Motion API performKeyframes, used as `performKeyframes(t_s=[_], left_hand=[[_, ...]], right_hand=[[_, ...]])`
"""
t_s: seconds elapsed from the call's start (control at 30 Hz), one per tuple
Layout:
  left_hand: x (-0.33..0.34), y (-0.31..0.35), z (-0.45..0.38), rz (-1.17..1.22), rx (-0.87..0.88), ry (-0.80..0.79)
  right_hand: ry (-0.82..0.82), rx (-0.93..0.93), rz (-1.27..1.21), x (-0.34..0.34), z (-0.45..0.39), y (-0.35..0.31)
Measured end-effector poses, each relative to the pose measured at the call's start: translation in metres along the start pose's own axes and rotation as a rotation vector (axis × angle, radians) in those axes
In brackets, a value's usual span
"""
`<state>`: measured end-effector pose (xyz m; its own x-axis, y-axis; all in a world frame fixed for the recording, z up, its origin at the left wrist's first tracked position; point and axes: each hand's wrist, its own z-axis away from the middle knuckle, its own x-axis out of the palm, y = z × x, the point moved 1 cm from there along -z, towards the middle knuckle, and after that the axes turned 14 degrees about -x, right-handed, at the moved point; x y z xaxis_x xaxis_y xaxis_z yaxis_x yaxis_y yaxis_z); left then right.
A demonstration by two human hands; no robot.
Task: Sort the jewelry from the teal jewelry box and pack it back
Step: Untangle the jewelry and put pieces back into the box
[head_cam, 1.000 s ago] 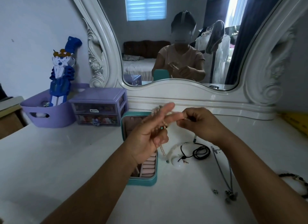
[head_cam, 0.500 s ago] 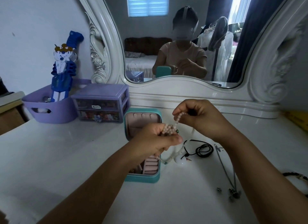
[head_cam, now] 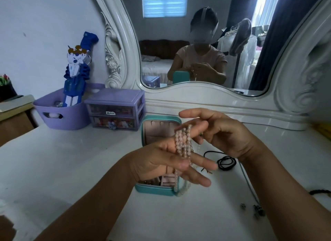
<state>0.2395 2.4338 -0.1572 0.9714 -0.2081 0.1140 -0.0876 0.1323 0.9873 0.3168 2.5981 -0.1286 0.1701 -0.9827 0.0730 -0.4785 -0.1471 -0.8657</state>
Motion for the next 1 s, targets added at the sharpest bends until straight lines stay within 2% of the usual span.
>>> performKeyframes(t_s=[0.1,0.3,0.47,0.63,0.77,0.87,0.93,1.0], left_hand=[[-0.008,-0.001,0.004,0.005,0.0,0.031],[-0.015,-0.012,0.003,0.006,-0.036,0.029],[-0.016,-0.011,0.012,-0.019,0.059,0.251],[-0.025,-0.007,0.023,-0.129,0.125,0.42],[-0.023,-0.008,0.023,0.05,0.313,0.488],[-0.015,-0.016,0.013,0.299,0.428,0.486],[-0.013,-0.018,0.009,0.443,0.433,0.462],[-0.013,-0.016,0.009,0.463,0.423,0.468]], right_hand=[[-0.051,0.004,0.056,0.007,0.002,0.004],[-0.013,0.136,0.34,0.028,-0.003,0.02],[0.141,0.02,0.777,0.033,-0.008,0.012],[0.247,-0.041,0.997,0.032,-0.004,0.014],[0.328,0.021,0.948,0.032,-0.003,0.019],[0.336,0.083,0.866,0.04,-0.005,0.029],[0.35,0.08,0.667,0.049,-0.006,0.032],[0.347,0.092,0.436,0.054,-0.003,0.031]])
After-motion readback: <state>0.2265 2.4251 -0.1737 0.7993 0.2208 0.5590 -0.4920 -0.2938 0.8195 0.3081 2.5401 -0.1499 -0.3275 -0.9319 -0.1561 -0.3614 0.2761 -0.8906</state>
